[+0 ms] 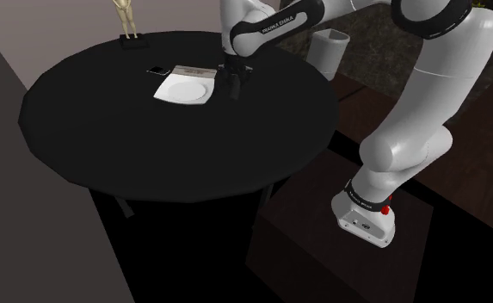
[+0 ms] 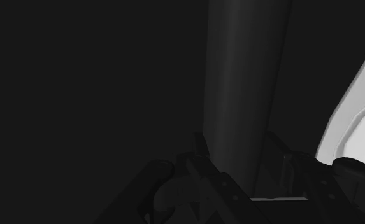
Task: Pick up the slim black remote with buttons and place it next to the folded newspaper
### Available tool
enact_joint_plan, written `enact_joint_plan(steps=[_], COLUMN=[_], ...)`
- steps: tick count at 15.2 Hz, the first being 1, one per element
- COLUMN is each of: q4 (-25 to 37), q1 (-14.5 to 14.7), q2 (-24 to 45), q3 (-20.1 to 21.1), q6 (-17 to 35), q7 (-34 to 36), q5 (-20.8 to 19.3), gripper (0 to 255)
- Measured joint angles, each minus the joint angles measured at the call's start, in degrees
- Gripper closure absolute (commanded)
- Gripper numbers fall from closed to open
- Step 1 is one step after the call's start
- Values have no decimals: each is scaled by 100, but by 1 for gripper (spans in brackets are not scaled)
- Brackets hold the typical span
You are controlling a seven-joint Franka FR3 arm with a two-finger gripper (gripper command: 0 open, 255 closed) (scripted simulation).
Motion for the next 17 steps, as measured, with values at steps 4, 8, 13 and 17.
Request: enact_joint_plan(steps=[4,8,13,17], q4=[438,581,418,315], q1=[-188,-282,-249,-201], q2=[346,598,754,924], q3=[-189,-316,-380,-450], q6=[-46,73,352,585], q7=[-390,-546,-401,-251], q5=[-111,-233,-397,-565], gripper=[255,255,255,255])
